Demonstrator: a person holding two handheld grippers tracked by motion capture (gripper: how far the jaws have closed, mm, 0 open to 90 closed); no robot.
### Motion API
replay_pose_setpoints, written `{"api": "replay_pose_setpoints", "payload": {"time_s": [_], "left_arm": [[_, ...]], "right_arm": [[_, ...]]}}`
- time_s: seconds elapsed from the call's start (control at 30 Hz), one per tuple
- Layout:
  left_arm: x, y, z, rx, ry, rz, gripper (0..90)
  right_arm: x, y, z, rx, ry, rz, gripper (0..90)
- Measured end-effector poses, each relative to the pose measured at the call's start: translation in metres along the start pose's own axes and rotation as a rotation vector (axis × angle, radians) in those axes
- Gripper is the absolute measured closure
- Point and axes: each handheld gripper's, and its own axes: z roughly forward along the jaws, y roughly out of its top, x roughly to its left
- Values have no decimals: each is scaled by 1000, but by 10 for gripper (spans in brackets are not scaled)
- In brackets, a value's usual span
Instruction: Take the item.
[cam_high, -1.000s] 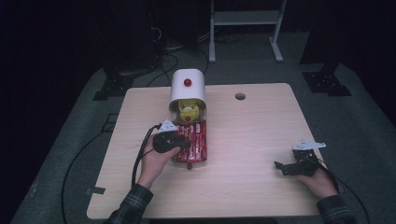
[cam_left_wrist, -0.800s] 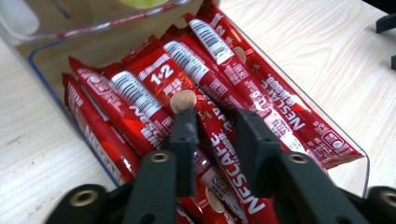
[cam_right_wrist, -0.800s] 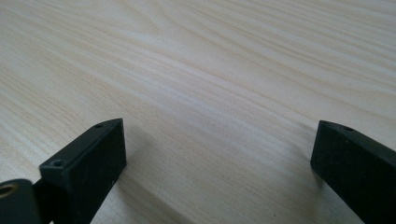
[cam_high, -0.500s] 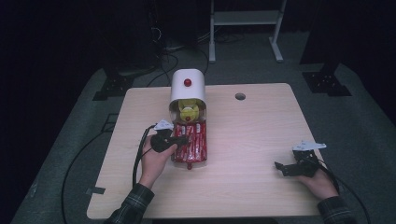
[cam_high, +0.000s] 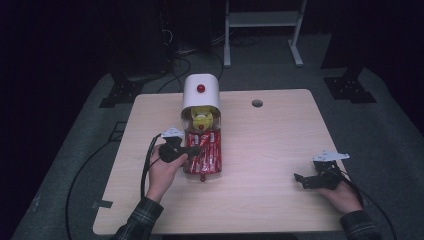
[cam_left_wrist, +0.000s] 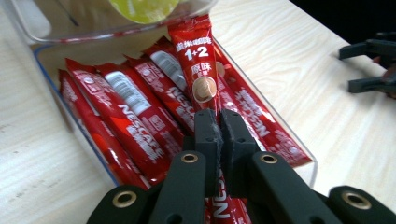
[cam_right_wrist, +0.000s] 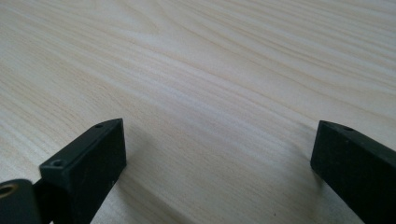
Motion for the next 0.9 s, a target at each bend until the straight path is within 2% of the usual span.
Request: {"api": "replay_pose_setpoints", "payload": {"time_s": [0.13,0.43,0.73,0.9], "left_arm": [[-2,1,-3,5,-9,7,872],[-3,3,-15,-18,-21,-1,872],[-4,3,-24,-11,-16,8,873],[-2,1,-30,-14,-14,-2,873]], "right_arm": [[0,0,0,0,0,0,26],[0,0,0,1,1,-3,25],[0,1,1,1,2,-4,26],[0,1,1,0,2,-4,26]]}}
